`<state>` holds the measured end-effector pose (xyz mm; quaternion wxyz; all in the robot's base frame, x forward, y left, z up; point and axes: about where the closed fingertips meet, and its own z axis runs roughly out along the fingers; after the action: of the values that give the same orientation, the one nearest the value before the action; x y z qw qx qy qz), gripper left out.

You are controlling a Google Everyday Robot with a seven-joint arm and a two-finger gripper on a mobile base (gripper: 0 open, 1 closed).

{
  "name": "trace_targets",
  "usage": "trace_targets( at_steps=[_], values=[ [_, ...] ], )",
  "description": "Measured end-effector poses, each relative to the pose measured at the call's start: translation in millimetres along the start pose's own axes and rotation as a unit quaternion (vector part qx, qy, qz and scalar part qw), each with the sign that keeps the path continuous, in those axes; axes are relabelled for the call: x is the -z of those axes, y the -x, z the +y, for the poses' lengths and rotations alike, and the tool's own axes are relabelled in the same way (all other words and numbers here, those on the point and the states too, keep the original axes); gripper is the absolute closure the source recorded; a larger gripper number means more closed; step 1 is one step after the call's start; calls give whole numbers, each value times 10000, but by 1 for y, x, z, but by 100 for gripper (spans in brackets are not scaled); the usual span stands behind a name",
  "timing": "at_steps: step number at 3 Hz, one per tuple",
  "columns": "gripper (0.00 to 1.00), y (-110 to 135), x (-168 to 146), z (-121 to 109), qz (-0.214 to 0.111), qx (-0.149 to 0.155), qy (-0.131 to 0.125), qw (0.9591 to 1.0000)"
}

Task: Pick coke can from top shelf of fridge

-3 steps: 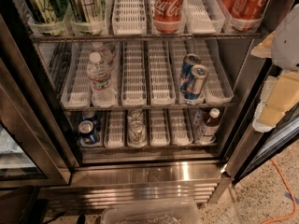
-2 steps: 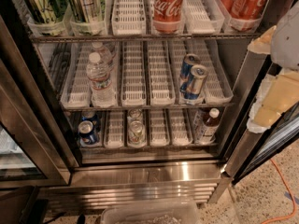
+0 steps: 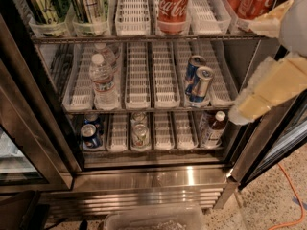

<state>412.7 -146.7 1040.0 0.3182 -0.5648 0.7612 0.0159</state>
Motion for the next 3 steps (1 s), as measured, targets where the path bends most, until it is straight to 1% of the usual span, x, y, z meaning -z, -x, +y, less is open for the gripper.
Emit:
trace_targets(
  at_steps=[1, 2, 3],
  values=[
    [0, 39, 12, -2, -848, -335, -269, 9955],
    [0, 39, 12, -2, -849, -335, -270, 9955],
    [0, 48, 15, 2, -989, -319, -361, 9939]
  ],
)
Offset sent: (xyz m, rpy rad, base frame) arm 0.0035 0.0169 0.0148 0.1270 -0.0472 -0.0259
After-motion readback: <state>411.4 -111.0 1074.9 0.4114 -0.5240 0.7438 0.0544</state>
